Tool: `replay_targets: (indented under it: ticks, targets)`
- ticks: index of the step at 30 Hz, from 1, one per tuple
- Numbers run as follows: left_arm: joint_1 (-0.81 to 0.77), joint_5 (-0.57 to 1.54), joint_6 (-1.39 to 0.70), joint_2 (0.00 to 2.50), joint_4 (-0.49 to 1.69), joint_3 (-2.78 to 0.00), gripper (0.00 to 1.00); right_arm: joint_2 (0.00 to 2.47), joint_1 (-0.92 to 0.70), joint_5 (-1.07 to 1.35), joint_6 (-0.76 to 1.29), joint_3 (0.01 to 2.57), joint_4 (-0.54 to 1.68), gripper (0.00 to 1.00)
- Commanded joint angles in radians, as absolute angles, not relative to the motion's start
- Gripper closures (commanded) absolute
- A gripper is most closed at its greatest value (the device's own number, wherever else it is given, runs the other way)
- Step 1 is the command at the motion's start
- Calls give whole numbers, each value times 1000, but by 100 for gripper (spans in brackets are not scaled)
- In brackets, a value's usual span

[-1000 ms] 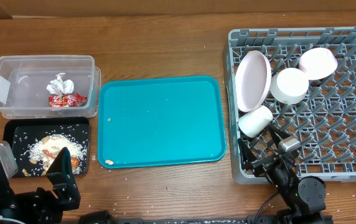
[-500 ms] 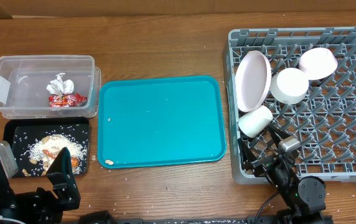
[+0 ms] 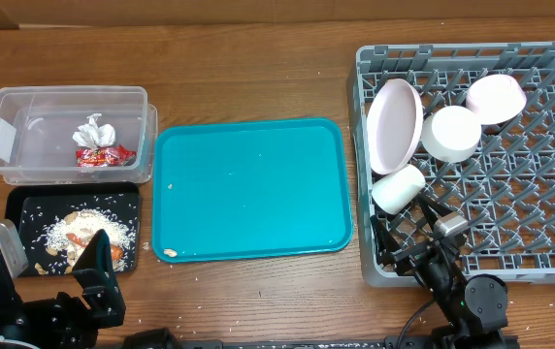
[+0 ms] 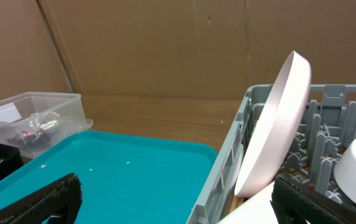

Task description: Sort waste into correct bins and load items into the dishwasher

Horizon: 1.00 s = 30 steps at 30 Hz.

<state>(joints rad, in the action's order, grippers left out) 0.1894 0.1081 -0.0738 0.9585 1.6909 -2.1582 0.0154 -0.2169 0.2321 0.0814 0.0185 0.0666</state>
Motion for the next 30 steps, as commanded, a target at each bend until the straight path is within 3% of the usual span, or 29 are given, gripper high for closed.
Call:
replay_targets:
  ticks: [1,21,30]
  targets:
    - [183,101,-56,964,1689,-2157,0,3,-221,237,81,8,57,0]
    - [183,83,-44,949,1620,-2107,0,3,-221,237,81,8,57,0]
    - [178,192,-44,649,1135,-1431,0,3,-221,237,81,8,57,0]
